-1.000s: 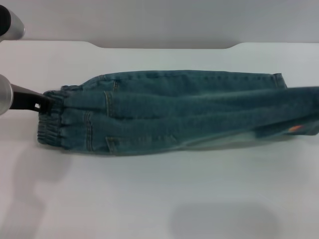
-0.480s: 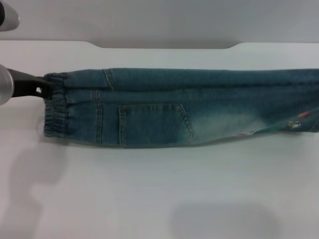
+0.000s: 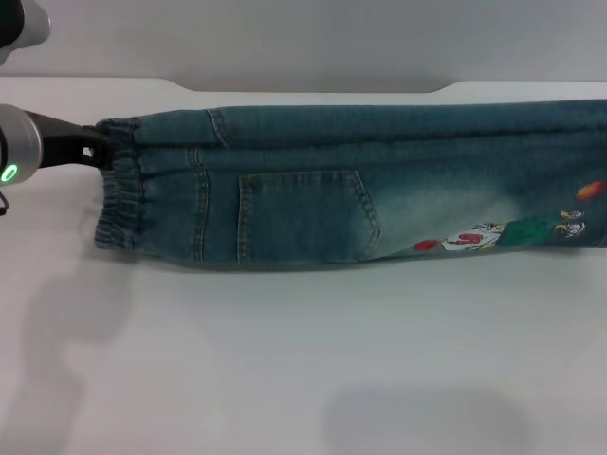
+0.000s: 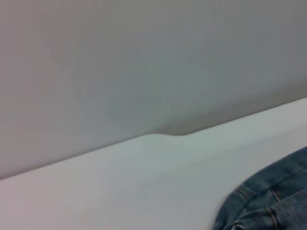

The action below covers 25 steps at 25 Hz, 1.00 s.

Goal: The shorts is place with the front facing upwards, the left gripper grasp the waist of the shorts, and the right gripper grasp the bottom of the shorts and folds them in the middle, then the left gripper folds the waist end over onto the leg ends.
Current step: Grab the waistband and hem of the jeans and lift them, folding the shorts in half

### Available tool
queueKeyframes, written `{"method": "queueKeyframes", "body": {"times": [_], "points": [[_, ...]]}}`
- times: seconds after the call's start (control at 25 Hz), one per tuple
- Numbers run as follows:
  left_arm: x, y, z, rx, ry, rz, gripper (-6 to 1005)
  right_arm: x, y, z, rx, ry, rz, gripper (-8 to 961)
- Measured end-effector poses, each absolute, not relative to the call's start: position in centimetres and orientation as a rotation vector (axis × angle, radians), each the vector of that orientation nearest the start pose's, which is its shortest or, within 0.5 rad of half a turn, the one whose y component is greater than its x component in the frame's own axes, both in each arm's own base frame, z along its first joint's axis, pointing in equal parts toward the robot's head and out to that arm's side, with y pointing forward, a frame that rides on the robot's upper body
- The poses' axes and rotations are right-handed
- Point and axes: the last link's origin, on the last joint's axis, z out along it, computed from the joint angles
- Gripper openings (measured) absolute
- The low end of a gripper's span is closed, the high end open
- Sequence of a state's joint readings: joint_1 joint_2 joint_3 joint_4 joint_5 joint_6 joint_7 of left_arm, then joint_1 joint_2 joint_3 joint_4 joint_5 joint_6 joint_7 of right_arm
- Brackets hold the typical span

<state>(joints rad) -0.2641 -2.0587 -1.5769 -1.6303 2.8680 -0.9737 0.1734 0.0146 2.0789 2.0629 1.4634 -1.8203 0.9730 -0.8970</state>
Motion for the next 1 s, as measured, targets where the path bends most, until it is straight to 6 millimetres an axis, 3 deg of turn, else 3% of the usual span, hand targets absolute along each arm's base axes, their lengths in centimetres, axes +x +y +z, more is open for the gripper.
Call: {"method": "queueKeyframes", "body": {"times": [0.44,1.0], "points": [[-21.0,37.2,4.4,-1.97,-0.861,0.068,39,29.7,33.2,10.5,-1.873,1.044,0.582,51],[-21.3,38.8,1.6,-1.994,-0.81,-0.026,38,31.8,34.4,10.5,-1.775,0.981,0.527,54]]}}
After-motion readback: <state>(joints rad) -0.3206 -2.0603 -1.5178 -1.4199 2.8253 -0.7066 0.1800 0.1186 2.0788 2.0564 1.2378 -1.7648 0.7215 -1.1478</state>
